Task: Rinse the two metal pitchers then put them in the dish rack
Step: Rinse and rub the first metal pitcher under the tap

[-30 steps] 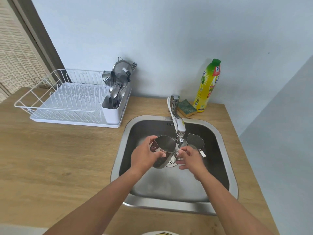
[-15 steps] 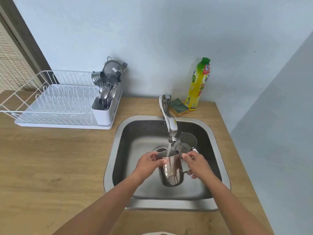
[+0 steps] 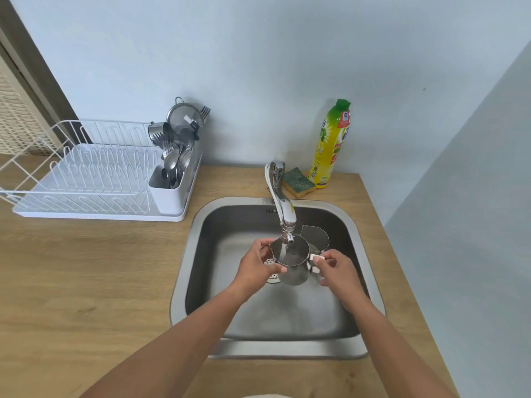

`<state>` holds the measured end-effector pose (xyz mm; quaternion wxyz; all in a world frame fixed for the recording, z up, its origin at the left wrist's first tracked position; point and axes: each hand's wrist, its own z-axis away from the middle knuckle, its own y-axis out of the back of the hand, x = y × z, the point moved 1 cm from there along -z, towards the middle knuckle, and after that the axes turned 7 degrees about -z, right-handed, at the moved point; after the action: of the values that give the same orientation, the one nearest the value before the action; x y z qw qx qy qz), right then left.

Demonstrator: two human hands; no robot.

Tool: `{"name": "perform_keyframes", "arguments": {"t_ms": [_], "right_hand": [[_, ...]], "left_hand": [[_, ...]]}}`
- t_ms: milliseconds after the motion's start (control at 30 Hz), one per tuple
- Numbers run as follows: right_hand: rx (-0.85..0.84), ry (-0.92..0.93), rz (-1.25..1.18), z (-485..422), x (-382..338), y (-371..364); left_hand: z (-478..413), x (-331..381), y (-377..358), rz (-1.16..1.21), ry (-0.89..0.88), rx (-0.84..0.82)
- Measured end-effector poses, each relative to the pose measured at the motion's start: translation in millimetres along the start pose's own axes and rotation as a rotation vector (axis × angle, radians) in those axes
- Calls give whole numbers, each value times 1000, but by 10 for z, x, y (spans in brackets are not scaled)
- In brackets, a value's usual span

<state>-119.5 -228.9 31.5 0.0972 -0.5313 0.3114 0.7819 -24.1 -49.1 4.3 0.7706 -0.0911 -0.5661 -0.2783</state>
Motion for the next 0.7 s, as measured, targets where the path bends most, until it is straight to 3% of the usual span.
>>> {"name": "perform_keyframes", "arguments": {"t_ms": [400, 567, 700], "right_hand": [[-117, -7, -271, -128, -81, -390], [-201, -90, -183, -111, -54, -436], [-131, -107, -78, -123, -20, -333]], "left_hand": [[146, 229, 306, -302, -153, 269], [196, 202, 466, -356, -74, 219], [165, 89, 358, -267, -11, 147]]}}
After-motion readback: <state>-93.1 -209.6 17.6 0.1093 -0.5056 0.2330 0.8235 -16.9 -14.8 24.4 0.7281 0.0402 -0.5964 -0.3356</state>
